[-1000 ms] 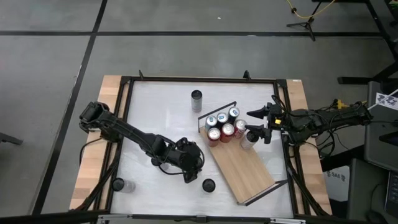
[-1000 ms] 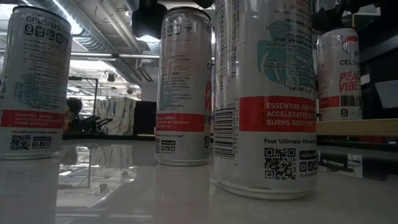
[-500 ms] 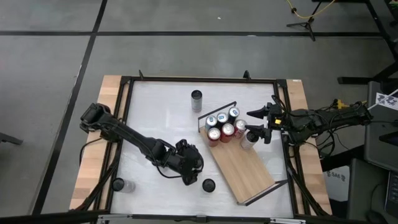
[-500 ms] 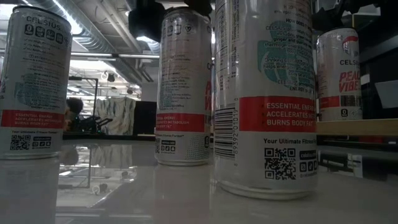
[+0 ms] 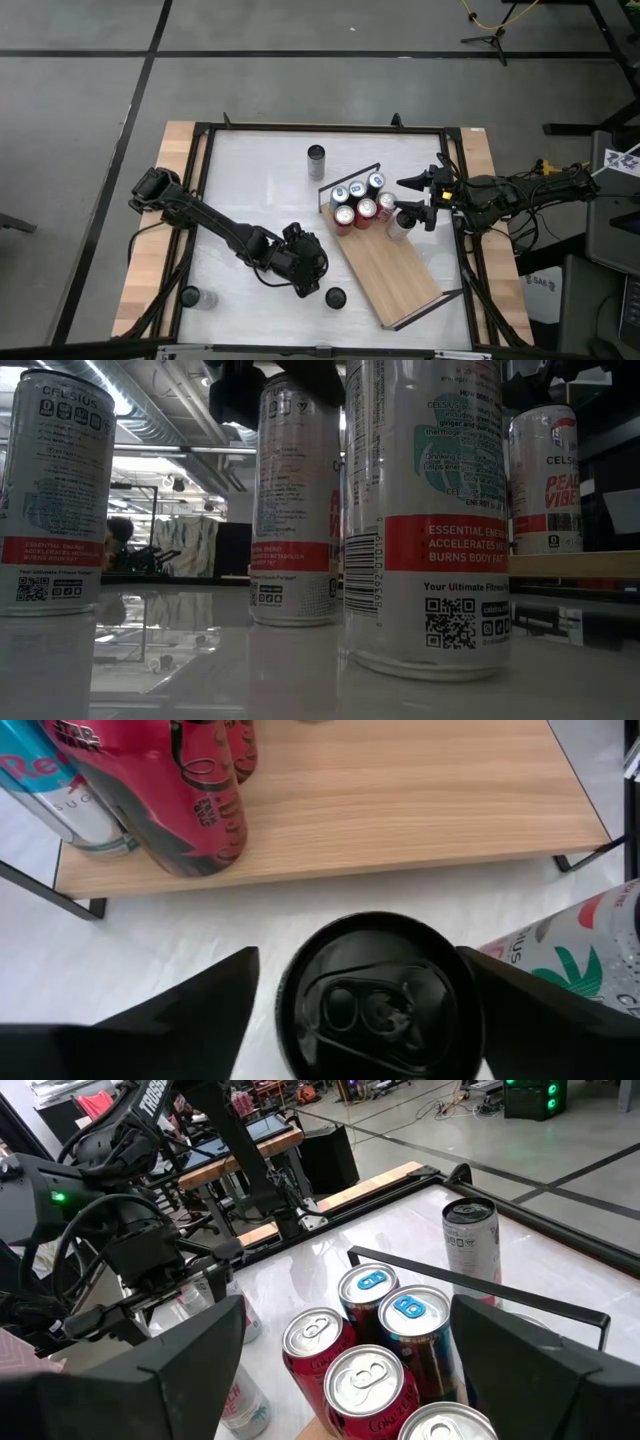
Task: Place canned beverage on shelf
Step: Put the white pink soda can on the shelf aligned with the other white pink soda can
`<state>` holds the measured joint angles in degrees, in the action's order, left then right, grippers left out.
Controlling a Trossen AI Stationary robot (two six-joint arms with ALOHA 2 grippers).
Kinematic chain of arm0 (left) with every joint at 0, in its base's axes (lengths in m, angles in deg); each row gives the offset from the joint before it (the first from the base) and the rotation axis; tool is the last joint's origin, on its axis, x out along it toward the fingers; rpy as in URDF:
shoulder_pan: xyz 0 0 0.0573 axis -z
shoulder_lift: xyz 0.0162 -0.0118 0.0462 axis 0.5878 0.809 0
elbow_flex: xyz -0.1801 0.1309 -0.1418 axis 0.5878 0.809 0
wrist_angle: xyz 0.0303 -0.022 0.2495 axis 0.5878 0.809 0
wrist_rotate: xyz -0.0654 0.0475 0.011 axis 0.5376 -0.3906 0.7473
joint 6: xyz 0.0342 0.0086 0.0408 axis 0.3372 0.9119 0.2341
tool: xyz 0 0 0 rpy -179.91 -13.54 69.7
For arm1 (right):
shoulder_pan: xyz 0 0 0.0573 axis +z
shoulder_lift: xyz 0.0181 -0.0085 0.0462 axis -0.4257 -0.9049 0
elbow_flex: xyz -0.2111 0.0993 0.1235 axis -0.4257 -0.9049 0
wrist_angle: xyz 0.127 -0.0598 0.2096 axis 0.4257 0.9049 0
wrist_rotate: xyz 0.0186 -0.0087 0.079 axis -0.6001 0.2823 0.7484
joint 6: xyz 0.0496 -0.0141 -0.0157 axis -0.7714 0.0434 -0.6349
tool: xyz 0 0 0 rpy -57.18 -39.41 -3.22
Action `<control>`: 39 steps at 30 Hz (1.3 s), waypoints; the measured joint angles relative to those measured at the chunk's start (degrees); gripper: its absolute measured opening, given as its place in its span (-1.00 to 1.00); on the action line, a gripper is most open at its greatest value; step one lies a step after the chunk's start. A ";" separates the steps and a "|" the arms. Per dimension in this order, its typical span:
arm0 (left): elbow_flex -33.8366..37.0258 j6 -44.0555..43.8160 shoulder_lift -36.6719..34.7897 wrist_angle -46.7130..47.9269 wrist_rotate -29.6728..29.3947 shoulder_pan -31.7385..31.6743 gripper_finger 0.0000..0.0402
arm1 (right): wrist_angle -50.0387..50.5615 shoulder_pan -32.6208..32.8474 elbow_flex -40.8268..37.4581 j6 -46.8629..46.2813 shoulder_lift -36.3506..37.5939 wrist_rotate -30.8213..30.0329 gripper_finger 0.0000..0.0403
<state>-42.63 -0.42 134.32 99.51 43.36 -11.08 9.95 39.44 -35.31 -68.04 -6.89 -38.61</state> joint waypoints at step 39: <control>0.15 60.74 -0.87 -5.45 44.23 -14.05 0.22 | -0.44 0.00 0.00 -0.03 -0.01 -0.18 0.70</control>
<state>-42.48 60.32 133.44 94.06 87.58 -25.13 9.51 39.44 -35.31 -68.08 -6.90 -38.79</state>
